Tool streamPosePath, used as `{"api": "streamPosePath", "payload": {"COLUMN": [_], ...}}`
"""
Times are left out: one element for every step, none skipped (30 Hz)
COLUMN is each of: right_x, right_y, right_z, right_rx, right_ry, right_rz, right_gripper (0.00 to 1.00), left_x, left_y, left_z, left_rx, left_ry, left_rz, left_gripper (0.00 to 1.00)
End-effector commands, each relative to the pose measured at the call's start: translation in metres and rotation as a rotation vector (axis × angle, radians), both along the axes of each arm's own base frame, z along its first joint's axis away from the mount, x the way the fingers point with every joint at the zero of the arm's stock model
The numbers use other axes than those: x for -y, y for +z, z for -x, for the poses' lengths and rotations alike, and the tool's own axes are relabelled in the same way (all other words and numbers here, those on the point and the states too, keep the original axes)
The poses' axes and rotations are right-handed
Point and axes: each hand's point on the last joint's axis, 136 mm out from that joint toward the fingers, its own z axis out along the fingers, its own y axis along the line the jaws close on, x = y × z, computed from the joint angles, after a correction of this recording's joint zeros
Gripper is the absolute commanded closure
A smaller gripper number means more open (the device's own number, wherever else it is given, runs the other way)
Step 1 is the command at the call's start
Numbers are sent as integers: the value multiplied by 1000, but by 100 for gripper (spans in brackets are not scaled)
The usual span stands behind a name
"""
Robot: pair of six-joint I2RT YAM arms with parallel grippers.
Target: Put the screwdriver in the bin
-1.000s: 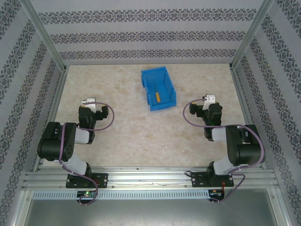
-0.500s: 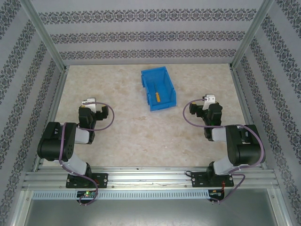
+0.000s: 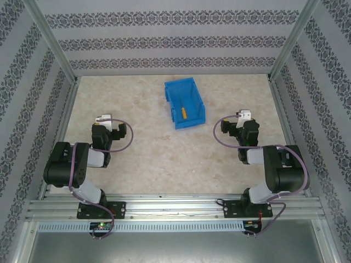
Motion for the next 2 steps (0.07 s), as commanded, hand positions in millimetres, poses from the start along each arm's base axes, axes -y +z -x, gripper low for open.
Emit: {"api": "streamPosePath", "payload": {"right_x": [0,0], "right_y": [12,12], "right_z": [-3,-3], "right_rx": [47,47], "right_ry": [6,5], "right_rz": [-16,-17], "right_gripper": [2,2], "left_x": [-5,-5], "left_y": [8,8], "left_z": [-3,-3], "left_rx": [20,20], "left_ry": [17,17], "left_rz": [0,0], "left_gripper": [1,1]}}
